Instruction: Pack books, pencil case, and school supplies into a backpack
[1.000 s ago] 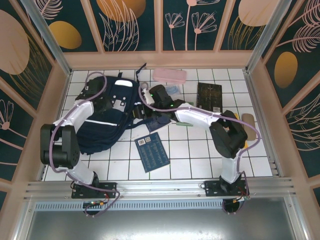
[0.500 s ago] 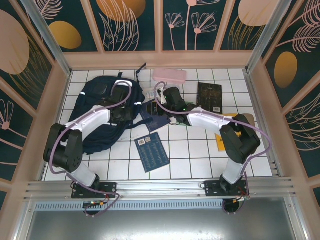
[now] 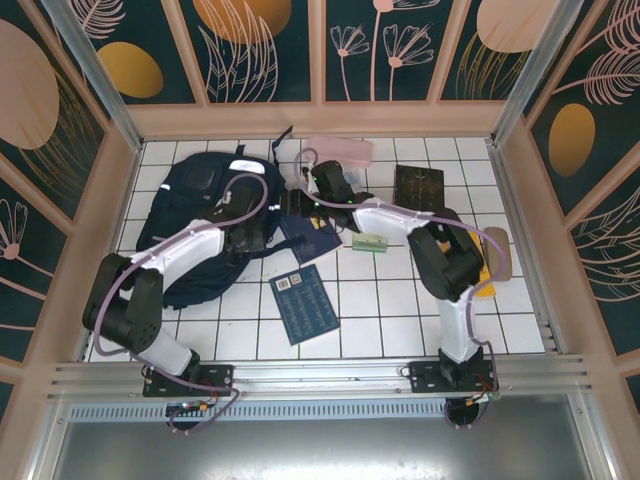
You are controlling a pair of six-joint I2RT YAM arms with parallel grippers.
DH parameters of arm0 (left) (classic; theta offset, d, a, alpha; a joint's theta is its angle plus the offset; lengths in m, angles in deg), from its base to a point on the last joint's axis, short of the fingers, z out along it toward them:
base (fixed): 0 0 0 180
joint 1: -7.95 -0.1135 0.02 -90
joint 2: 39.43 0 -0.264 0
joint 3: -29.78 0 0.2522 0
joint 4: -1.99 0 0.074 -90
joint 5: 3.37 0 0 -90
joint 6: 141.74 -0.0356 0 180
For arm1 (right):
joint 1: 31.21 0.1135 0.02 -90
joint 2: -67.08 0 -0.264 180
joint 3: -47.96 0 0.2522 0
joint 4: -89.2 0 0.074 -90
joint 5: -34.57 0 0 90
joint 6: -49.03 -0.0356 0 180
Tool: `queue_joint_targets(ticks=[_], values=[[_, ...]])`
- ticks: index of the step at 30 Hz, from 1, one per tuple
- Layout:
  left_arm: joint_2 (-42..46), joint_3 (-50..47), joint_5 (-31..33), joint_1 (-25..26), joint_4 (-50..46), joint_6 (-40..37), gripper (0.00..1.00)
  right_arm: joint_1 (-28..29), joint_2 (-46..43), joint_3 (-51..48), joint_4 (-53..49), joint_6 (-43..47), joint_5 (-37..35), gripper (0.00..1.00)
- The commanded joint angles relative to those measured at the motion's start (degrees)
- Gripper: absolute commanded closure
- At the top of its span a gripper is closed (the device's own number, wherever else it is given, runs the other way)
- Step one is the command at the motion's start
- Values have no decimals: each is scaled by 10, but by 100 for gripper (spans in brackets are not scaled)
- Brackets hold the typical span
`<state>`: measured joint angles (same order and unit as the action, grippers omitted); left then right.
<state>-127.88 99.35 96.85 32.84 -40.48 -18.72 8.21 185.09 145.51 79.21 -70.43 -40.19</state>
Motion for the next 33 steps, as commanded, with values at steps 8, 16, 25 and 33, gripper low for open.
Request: queue_joint_targets(ticks=[8,16,25,33], values=[[124,-95,-22,16,-59,123,52,-1,182,222,-109,-29,-15,38],[116,-171,-33,24,-4,173,60,-1,184,236,-108,-29,-5,84],[5,-109,90,-4,-44,144,72,-1,87,166,-101,-26,-24,100],[-29,-55,133,-58,-44,99,72,4,30,133,-111,-44,-11,100]])
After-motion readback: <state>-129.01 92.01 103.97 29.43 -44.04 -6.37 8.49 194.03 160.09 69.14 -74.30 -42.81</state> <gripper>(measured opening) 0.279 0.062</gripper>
